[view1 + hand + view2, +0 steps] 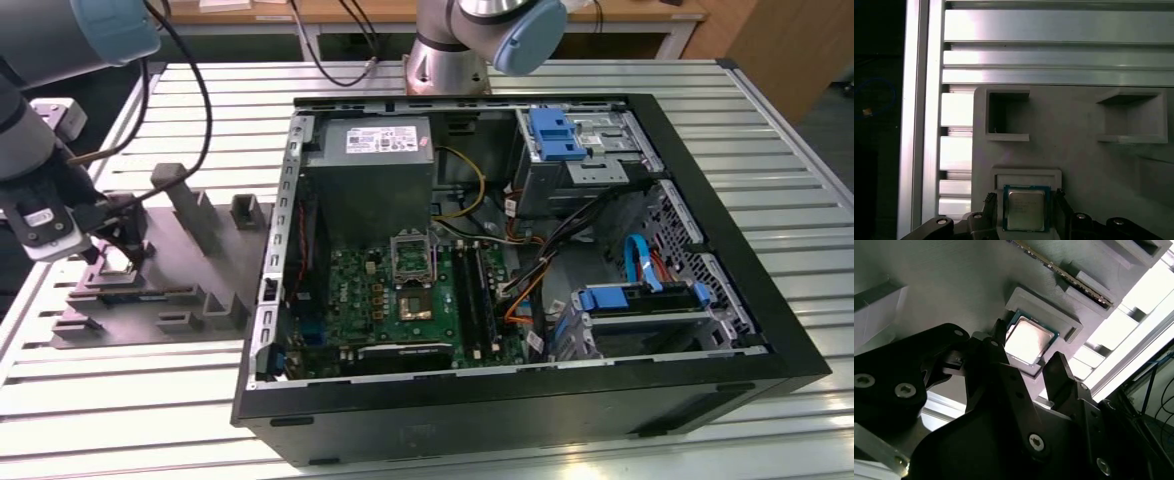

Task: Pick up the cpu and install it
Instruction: 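Pick up the cpu and move it towards the insertion slot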

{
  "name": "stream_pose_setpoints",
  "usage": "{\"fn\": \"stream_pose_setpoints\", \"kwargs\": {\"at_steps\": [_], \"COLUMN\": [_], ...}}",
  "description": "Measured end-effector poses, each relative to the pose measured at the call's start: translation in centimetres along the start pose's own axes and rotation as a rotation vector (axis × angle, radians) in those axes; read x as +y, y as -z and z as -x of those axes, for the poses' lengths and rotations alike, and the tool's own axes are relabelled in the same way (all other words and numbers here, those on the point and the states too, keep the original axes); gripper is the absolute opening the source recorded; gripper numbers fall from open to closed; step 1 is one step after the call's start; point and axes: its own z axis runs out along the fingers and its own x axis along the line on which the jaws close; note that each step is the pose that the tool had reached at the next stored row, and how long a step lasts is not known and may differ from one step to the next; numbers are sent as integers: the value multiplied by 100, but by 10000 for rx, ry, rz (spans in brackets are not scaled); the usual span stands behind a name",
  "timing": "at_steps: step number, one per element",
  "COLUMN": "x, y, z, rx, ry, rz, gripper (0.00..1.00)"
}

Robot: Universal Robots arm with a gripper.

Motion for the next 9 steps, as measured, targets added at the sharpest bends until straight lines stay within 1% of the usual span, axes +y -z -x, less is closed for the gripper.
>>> {"fn": "stream_pose_setpoints", "kwargs": {"at_steps": [9], "x": [-3], "y": [-43], "z": [-1], "rx": [2], "ry": [0], "rz": [-1], "gripper": [56]}}
